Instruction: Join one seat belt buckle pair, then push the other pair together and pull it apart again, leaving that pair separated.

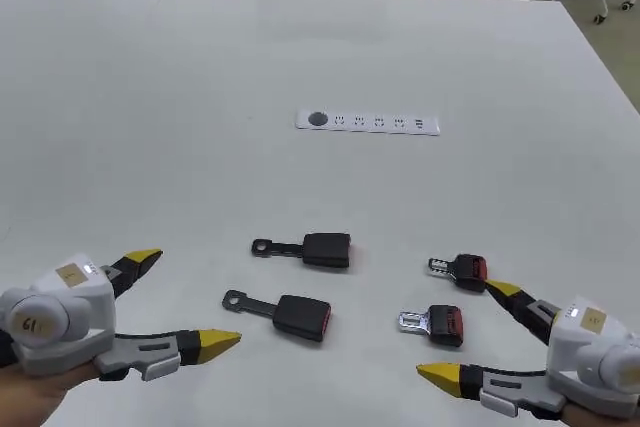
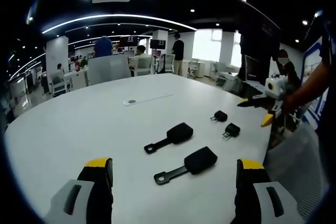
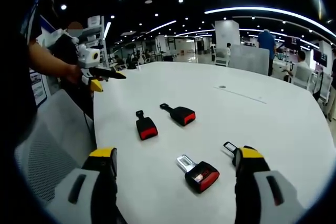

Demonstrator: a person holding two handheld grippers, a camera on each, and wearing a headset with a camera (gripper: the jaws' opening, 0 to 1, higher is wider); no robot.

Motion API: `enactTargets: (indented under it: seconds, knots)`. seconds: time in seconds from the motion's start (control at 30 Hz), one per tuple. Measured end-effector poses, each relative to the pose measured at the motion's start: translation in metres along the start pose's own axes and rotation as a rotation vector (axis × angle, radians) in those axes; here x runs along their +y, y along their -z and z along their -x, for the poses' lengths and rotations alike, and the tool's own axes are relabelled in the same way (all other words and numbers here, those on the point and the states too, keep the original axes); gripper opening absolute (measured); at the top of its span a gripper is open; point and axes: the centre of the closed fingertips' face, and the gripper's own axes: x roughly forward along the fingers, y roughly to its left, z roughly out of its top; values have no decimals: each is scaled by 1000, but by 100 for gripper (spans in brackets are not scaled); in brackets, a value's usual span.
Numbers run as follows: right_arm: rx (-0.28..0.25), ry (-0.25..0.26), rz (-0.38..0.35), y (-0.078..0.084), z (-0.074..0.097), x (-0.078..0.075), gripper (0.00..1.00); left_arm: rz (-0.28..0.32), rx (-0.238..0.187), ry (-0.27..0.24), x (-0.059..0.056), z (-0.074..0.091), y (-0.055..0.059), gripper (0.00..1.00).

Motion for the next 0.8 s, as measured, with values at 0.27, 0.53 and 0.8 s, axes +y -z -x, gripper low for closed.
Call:
enactTargets:
  seconds: [0.27,0.53,0.8]
  knots:
    - [4,-2,-6,1,1,0,96,-3,8,-4,1,0,2,99]
    - [7,-4,-4,2,0,0,96,2,3,-2,0,-1,0,99]
    - [17,-7,-3,3,1,-1,95,0,10,9,-1,-4,2,100]
